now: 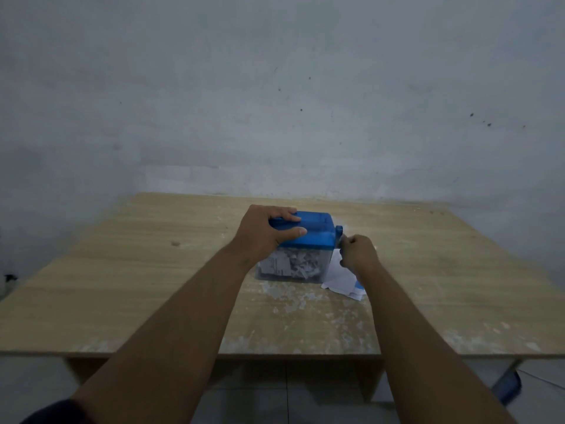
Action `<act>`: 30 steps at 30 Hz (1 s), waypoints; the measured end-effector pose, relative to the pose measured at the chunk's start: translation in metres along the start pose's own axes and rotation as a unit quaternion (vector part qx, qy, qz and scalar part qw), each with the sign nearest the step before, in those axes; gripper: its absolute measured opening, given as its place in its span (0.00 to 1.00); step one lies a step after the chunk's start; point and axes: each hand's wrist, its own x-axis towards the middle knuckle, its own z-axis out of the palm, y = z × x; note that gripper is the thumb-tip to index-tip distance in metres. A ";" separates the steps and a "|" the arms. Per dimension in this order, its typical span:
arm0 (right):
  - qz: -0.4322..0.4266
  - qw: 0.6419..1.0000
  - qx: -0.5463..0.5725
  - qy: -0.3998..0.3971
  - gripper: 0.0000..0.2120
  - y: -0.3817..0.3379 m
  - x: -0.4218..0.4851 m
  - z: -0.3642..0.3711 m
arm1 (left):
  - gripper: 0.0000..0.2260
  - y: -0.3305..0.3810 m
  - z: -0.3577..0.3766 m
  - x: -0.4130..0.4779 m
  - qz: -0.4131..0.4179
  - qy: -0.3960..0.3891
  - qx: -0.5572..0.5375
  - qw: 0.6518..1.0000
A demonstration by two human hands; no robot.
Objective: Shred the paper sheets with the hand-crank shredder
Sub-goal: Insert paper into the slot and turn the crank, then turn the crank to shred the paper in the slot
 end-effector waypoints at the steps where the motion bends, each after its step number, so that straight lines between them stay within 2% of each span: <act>1: -0.002 1.000 0.006 -0.004 0.18 0.008 -0.002 0.000 | 0.12 0.001 -0.001 -0.001 -0.001 0.000 0.009 1.000; 3: -0.015 1.000 0.004 -0.003 0.13 0.010 -0.015 -0.005 | 0.16 0.002 -0.005 -0.003 0.026 0.025 0.118 0.992; 5: -0.046 0.999 -0.027 0.011 0.09 0.012 -0.029 -0.015 | 0.17 0.003 -0.005 -0.010 0.112 0.091 0.287 0.947; 6: -0.061 0.997 -0.051 0.021 0.09 0.015 -0.036 -0.020 | 0.14 0.005 -0.002 -0.018 0.175 0.128 0.328 0.919; 7: -0.078 0.994 -0.069 0.031 0.08 0.021 -0.042 -0.023 | 0.11 0.009 0.005 -0.027 0.229 0.151 0.327 0.904; 8: -0.100 0.990 -0.086 0.044 0.06 0.029 -0.049 -0.026 | 0.07 0.013 0.015 -0.039 0.260 0.152 0.298 0.906; 9: -0.125 0.986 -0.094 0.056 0.05 0.036 -0.054 -0.028 | 0.04 0.017 0.025 -0.050 0.261 0.129 0.257 0.921; 12: -0.174 0.975 -0.130 0.051 0.06 0.059 -0.065 -0.032 | 0.06 0.012 0.060 -0.079 0.161 0.008 0.204 0.966; 14: -0.197 0.965 -0.166 0.041 0.07 0.071 -0.070 -0.032 | 0.11 0.000 0.073 -0.088 0.093 -0.041 0.204 0.974; 17: -0.238 0.952 -0.184 0.056 0.09 0.075 -0.072 -0.031 | 0.18 -0.012 0.080 -0.091 0.007 -0.071 0.215 0.974; 20: -0.225 0.952 -0.205 0.026 0.14 0.075 -0.070 -0.033 | 0.17 -0.017 0.084 -0.089 -0.017 -0.092 0.276 0.956; 24: -0.227 0.947 -0.228 0.006 0.21 0.078 -0.070 -0.030 | 0.22 -0.016 0.086 -0.091 -0.035 -0.108 0.270 0.956; 27: -0.230 0.944 -0.237 0.015 0.19 0.079 -0.071 -0.030 | 0.23 -0.016 0.087 -0.094 -0.054 -0.090 0.260 0.960; 30: -0.259 0.935 -0.241 0.025 0.12 0.076 -0.070 -0.031 | 0.23 -0.020 0.085 -0.095 -0.039 -0.079 0.239 0.967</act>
